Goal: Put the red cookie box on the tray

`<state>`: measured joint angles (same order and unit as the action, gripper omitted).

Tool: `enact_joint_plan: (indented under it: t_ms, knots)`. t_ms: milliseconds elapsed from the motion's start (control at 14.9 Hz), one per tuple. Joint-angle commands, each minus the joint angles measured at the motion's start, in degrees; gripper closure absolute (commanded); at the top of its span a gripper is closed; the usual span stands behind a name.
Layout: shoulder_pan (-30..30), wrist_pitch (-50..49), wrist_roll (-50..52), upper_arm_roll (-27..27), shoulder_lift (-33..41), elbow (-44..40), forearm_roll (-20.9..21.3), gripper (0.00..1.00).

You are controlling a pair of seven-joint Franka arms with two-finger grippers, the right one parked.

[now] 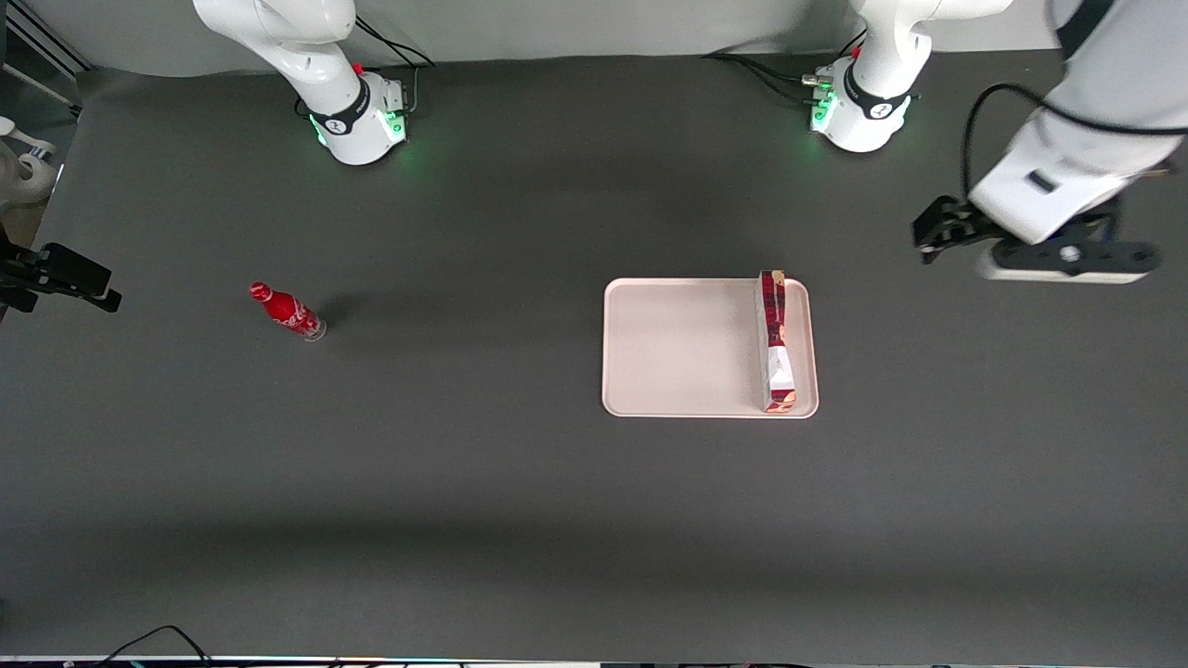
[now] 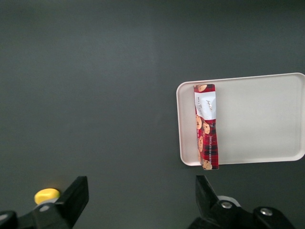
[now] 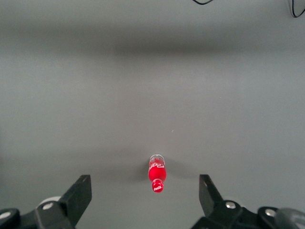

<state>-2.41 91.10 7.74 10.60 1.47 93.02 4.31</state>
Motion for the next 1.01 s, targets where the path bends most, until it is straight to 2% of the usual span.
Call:
enact_joint_plan:
  t_ms: [0, 201, 402, 939]
  knots:
    - [2.2, -1.0, -4.4, -2.3, -1.1, -2.8, -1.1, 0.00]
    - [2.1, 1.3, -4.5, -5.1, -0.1, -0.1, -2.6, 0.00]
    - [2.1, 5.3, -4.5, -5.5, 5.3, 7.9, -2.6, 0.00]
    - [1.5, 4.7, -4.6, -5.1, 3.1, 4.0, -2.6, 0.00]
